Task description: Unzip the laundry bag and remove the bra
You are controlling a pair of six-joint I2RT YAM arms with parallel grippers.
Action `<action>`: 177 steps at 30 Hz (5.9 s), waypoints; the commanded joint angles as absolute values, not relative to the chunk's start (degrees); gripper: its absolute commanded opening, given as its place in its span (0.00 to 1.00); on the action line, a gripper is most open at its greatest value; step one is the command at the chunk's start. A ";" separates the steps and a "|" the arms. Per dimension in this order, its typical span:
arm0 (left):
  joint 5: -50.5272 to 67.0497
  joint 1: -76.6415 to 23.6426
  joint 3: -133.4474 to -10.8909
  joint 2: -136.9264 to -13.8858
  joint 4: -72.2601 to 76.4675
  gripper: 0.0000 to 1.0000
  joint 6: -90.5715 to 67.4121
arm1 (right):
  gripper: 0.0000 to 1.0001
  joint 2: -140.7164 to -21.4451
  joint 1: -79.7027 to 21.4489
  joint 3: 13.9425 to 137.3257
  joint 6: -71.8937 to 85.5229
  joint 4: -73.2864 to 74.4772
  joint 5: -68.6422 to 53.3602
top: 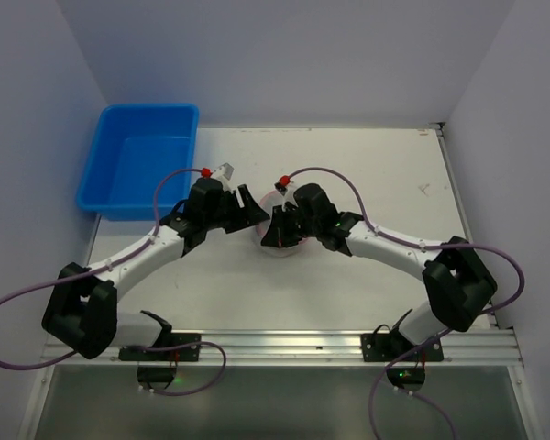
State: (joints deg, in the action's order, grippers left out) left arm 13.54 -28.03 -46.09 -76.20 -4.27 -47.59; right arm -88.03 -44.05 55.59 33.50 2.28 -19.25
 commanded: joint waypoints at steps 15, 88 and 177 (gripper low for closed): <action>12.74 -25.67 -41.23 -72.61 -2.81 0.00 -46.68 | 0.00 -73.67 -35.88 40.98 28.13 8.77 -9.76; 9.76 -27.07 -29.36 -55.47 -5.63 0.43 -52.56 | 0.19 -76.12 -36.47 48.77 24.01 12.03 -12.40; -5.97 -30.23 -45.42 -58.98 -17.22 0.60 -38.41 | 0.64 -79.09 -36.04 40.96 40.34 4.83 -6.77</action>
State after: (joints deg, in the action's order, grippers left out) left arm -1.26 -30.04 -39.64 -61.76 -13.58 -40.14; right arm -77.54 -36.53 41.17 38.98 9.80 -7.53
